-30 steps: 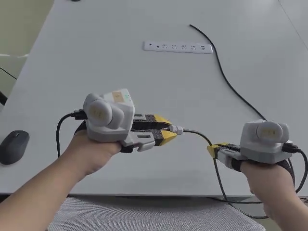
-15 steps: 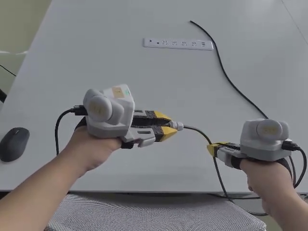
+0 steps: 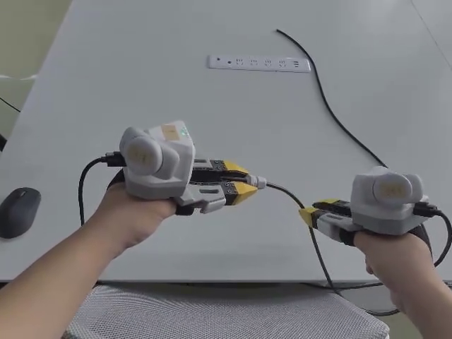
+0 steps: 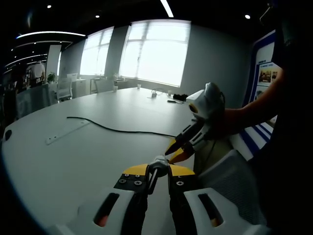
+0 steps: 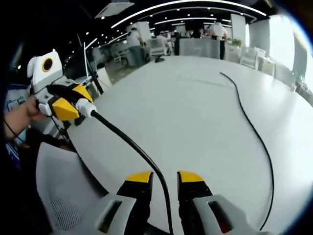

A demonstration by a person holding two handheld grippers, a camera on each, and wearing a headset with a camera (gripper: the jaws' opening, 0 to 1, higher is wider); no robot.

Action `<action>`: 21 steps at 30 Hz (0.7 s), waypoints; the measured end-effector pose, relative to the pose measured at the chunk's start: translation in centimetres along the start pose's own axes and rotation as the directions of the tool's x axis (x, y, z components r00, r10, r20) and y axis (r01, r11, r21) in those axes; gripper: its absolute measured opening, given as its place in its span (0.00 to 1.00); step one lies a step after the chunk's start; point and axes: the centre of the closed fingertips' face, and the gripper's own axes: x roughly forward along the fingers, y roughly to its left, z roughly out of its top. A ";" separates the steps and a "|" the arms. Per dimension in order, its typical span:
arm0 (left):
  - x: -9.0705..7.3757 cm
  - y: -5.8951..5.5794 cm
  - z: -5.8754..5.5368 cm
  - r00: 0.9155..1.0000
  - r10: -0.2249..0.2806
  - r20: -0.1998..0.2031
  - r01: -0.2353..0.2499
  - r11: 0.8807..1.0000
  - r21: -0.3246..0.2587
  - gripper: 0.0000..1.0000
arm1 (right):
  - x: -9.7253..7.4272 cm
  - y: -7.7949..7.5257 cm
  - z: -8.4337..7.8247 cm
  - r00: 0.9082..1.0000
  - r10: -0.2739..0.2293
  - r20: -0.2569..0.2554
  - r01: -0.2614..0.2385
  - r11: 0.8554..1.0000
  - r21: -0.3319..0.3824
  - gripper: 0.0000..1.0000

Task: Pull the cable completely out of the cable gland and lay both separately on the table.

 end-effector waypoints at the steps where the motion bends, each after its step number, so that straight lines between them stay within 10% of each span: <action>1: 0.0 0.0 0.0 1.000 0.000 0.000 0.000 1.000 0.000 0.15 | -0.3 0.5 1.1 0.999 0.014 0.036 -0.013 0.999 -0.042 0.18; 5: 0.1 0.0 0.0 1.000 -0.002 0.001 0.002 1.000 -0.002 0.15 | -1.2 1.7 3.6 0.995 0.050 0.089 -0.030 0.976 -0.214 0.25; 11: 0.1 0.0 0.1 1.000 -0.003 0.003 0.003 1.000 -0.005 0.15 | -1.6 4.2 5.9 0.990 0.105 0.097 -0.042 0.864 -0.502 0.25; 15: 0.1 0.0 0.1 1.000 -0.003 0.002 0.003 1.000 -0.006 0.15 | -1.4 5.5 6.5 0.988 0.126 0.094 -0.060 0.857 -0.512 0.23; 21: 0.0 0.0 0.0 1.000 -0.002 0.002 0.002 1.000 -0.006 0.15 | -0.6 7.3 6.1 0.987 0.153 0.050 -0.089 0.780 -0.619 0.16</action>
